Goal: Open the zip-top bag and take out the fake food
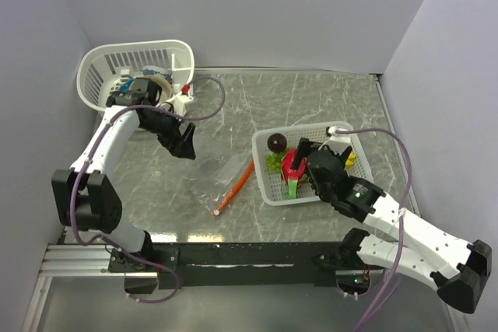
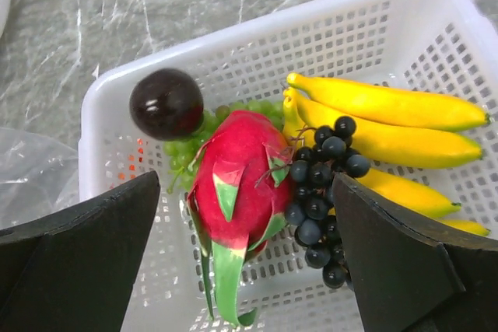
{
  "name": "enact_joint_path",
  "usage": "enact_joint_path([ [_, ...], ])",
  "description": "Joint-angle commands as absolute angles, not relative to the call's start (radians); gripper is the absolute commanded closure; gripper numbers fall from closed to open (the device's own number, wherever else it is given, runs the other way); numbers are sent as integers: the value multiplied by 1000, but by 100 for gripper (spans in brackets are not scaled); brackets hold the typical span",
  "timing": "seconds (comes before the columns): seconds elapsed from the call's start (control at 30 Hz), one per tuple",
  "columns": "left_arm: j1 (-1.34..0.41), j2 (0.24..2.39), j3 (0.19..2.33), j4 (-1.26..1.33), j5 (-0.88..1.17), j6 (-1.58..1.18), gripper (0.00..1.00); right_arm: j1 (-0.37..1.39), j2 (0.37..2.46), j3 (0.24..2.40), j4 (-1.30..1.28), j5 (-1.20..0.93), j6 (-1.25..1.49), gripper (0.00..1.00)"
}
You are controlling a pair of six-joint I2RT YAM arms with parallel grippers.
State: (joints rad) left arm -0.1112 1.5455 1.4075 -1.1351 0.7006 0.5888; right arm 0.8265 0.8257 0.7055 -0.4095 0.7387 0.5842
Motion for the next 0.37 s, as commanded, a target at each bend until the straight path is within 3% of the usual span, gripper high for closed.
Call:
enact_joint_path([
  [0.0, -68, 1486, 1474, -1163, 810, 519, 1, 824, 838, 801, -613, 798, 664, 0],
  [0.33, -3, 1473, 1442, -1190, 894, 535, 1, 824, 598, 756, -577, 624, 545, 0],
])
